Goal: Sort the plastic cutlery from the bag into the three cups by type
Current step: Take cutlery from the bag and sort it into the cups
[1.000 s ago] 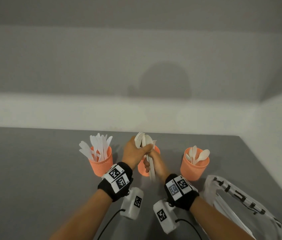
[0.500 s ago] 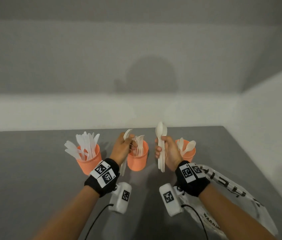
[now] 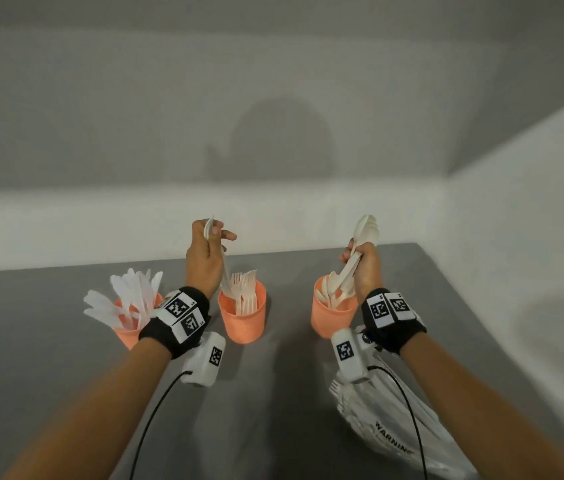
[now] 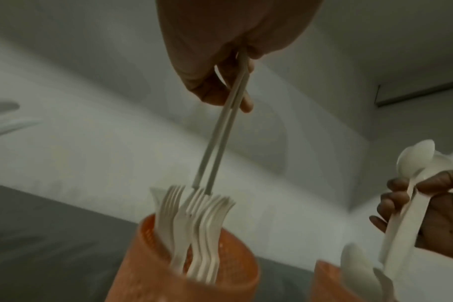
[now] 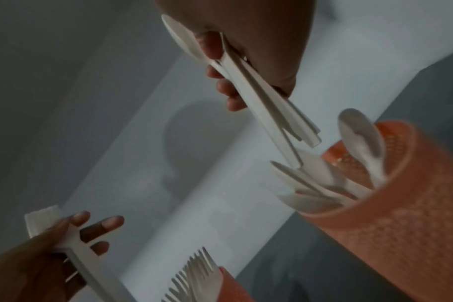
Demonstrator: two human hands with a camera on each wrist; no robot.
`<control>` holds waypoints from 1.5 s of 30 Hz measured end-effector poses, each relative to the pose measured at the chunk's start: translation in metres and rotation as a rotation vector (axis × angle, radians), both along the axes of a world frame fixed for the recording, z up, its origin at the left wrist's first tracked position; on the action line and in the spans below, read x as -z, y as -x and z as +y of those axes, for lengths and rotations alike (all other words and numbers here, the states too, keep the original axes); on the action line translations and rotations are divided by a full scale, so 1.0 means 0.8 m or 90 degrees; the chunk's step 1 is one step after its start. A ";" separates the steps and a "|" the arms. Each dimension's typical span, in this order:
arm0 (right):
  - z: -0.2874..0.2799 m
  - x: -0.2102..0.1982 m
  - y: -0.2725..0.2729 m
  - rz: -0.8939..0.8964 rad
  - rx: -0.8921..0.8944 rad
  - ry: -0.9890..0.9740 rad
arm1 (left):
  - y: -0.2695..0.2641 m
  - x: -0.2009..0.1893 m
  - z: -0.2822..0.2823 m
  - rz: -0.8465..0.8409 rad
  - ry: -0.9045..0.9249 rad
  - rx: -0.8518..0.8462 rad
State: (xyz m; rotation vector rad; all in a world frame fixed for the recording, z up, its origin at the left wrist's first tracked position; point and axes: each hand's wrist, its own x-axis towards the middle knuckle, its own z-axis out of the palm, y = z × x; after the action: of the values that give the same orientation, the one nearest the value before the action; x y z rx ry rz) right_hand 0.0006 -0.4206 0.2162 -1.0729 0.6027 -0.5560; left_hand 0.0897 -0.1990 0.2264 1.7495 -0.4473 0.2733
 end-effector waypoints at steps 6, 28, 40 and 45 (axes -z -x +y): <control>-0.001 0.038 -0.001 0.059 -0.008 -0.022 | 0.008 0.054 -0.008 0.008 -0.069 -0.024; 0.024 0.051 -0.001 0.467 -0.205 0.729 | 0.007 0.095 -0.006 -0.146 -0.602 0.105; -0.016 -0.035 0.122 0.359 -0.236 0.458 | 0.092 0.026 -0.082 -0.077 -0.233 0.287; -0.026 -0.004 0.178 0.591 -0.343 0.505 | 0.152 0.050 -0.126 -0.038 -0.300 0.431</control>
State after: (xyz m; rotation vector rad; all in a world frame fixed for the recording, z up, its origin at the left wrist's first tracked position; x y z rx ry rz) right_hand -0.1421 -0.4413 0.2191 -2.1959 0.8621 0.2660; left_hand -0.0321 -0.2997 0.1862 1.9228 -1.1838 -0.2883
